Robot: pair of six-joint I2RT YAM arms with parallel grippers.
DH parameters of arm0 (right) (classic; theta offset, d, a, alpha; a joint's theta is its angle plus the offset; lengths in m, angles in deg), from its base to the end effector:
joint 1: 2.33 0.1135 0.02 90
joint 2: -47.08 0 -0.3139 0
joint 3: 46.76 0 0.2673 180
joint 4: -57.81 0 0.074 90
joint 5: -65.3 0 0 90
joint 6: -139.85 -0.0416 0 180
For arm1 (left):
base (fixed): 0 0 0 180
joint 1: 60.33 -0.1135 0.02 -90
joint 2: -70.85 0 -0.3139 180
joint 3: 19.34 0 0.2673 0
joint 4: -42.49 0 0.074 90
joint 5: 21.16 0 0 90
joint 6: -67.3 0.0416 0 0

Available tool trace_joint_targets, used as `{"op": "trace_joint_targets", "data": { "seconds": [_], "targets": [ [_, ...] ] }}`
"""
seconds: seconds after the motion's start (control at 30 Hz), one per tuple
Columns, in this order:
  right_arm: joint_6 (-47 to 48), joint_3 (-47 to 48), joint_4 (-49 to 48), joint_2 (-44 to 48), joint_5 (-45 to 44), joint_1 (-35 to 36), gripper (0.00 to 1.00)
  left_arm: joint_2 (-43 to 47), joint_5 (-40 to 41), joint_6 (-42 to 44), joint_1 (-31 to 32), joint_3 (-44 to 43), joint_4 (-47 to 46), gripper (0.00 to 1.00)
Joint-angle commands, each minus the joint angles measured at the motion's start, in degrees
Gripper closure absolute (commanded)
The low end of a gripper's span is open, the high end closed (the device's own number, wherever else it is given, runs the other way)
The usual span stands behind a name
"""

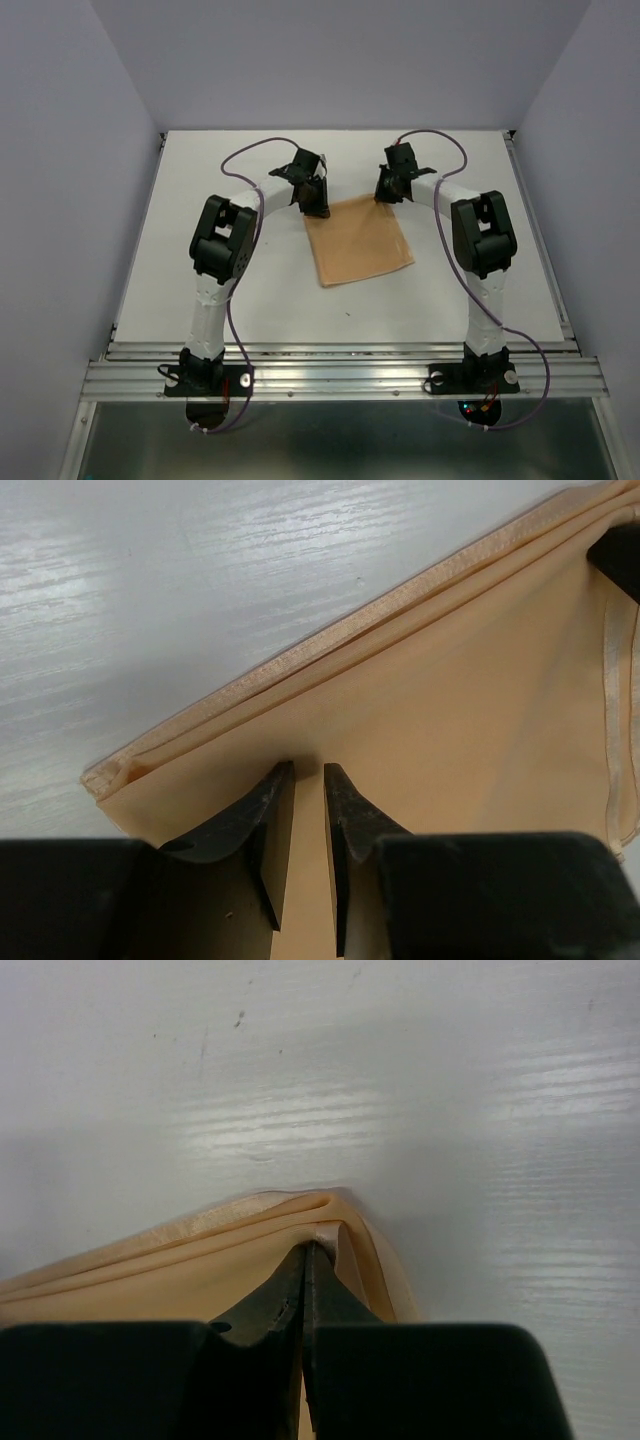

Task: Fold the napkin into a case and place the utensils inside
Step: Smooth out the lower triangle-folded napkin at the center of the board.

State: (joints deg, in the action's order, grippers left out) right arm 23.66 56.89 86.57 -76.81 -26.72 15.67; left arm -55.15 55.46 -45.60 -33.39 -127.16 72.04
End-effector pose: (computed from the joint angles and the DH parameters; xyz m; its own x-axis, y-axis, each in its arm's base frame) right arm 0.4966 0.1598 0.1944 -0.7707 0.2134 -0.6004 0.0594 0.9622 0.2657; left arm 0.4730 -0.2512 0.1993 -0.8332 -0.0012 -0.5530 0.2771 0.8644 -0.4195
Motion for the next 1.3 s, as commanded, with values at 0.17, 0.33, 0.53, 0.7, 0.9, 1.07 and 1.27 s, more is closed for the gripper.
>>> {"op": "trace_joint_targets", "data": {
  "seconds": [0.17, 0.33, 0.53, 0.7, 0.9, 1.07, 1.27],
  "targets": [
    [-1.49, -0.93, -0.85, -3.20, -6.68, 0.02, 0.99, -2.15, 1.87, 3.47, 0.04, -0.35, 1.79, 0.71],
    [-3.16, -8.13, -1.55, 0.83, -4.76, 0.02, 0.99, -0.75, 1.79, 3.30, 0.04, 2.99, 0.21, 0.71],
    [-5.79, -21.93, -6.21, 8.13, 0.00, 0.55, 0.99, 1.27, 1.79, 3.56, 0.31, 6.43, -0.58, 0.71],
    [-8.95, -30.10, -7.44, 16.03, 1.23, 3.01, 0.99, 4.61, 2.75, 3.73, 1.80, 10.47, -0.67, 0.71],
    [-9.58, -33.64, -5.61, 22.73, -1.04, 3.97, 0.97, 8.48, 3.98, 3.74, 3.91, 11.53, 0.03, 0.71],
    [-6.42, -28.46, -2.79, 26.33, -4.04, 3.97, 0.83, 8.66, 5.38, 3.12, 6.98, 5.57, 3.01, 0.71],
    [-4.66, -28.18, -1.73, 28.71, -4.75, 2.75, 0.66, 9.19, 6.70, 2.42, 8.92, 2.92, 4.51, 0.71]
  ]
}}
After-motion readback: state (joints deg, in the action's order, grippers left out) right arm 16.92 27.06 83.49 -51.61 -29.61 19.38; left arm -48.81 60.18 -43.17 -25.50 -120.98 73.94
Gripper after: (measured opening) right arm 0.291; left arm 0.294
